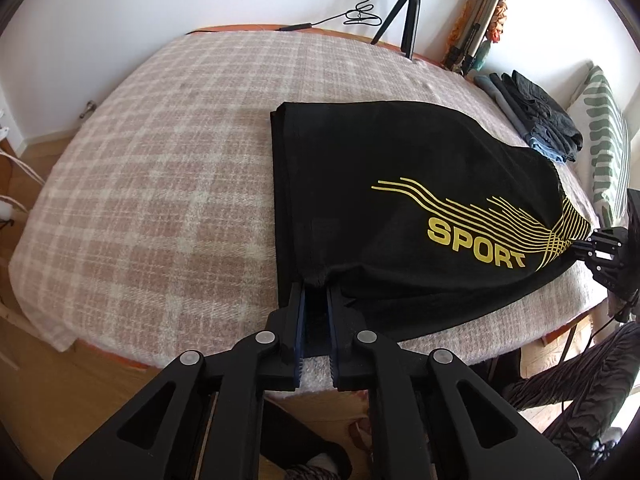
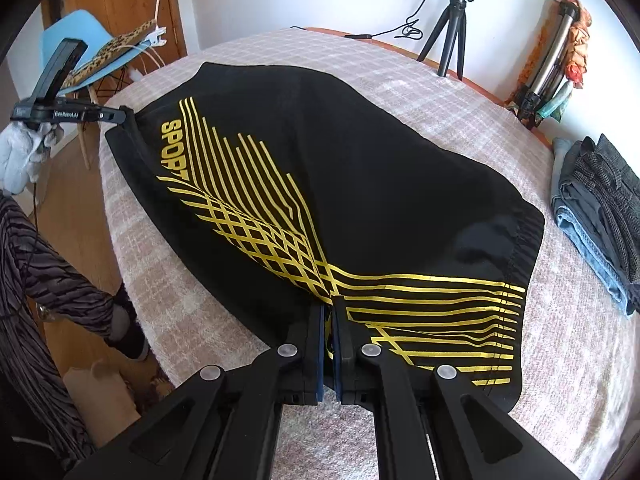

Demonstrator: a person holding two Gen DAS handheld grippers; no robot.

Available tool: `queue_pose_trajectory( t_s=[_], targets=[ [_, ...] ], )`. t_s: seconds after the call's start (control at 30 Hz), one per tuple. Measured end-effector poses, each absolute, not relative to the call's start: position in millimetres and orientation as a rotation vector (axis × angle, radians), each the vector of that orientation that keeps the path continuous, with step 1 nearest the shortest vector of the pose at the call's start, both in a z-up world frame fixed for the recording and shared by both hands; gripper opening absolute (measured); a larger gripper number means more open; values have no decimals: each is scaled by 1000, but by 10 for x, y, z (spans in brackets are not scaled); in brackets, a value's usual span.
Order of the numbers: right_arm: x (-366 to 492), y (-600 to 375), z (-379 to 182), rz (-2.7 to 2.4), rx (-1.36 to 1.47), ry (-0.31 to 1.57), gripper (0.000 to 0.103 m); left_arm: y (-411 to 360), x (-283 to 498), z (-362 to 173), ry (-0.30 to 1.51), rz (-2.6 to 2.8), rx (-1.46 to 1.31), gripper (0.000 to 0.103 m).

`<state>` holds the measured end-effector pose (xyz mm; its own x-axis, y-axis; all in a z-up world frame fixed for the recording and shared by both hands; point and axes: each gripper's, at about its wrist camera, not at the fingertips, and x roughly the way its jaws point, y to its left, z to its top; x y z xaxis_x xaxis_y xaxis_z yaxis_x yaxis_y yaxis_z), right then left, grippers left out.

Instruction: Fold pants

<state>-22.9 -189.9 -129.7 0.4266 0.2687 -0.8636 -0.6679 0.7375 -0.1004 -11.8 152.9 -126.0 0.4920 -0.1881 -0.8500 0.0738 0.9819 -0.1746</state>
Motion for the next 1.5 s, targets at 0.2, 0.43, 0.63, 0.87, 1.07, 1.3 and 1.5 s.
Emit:
queue_pose_trajectory(
  t_s=[0.2, 0.43, 0.63, 0.87, 1.07, 1.3, 1.5],
  targets=[
    [-340, -1944, -1323, 638, -519, 983, 19, 1730, -225, -988, 994, -124, -135, 16],
    [-322, -2207, -1116, 659, -320, 977, 41, 1550, -64, -816, 938, -140, -125, 16],
    [-6, -2740, -796, 524, 15, 897, 54, 891, 196, -1063, 985, -263, -23, 16],
    [455, -3329, -1026, 317, 294, 979, 55, 123, 243, -1153, 976, -420, 102, 16],
    [469, -3335, -1272, 341, 303, 1074, 46, -193, 114, -1336, 1005, -499, 242, 16],
    [324, -3247, -1310, 320, 197, 1092, 17, -38, -9, -1351, 984, -526, 249, 17],
    [293, -3235, -1223, 371, 200, 1071, 38, -78, -12, -1305, 996, -516, 252, 17]
  ],
)
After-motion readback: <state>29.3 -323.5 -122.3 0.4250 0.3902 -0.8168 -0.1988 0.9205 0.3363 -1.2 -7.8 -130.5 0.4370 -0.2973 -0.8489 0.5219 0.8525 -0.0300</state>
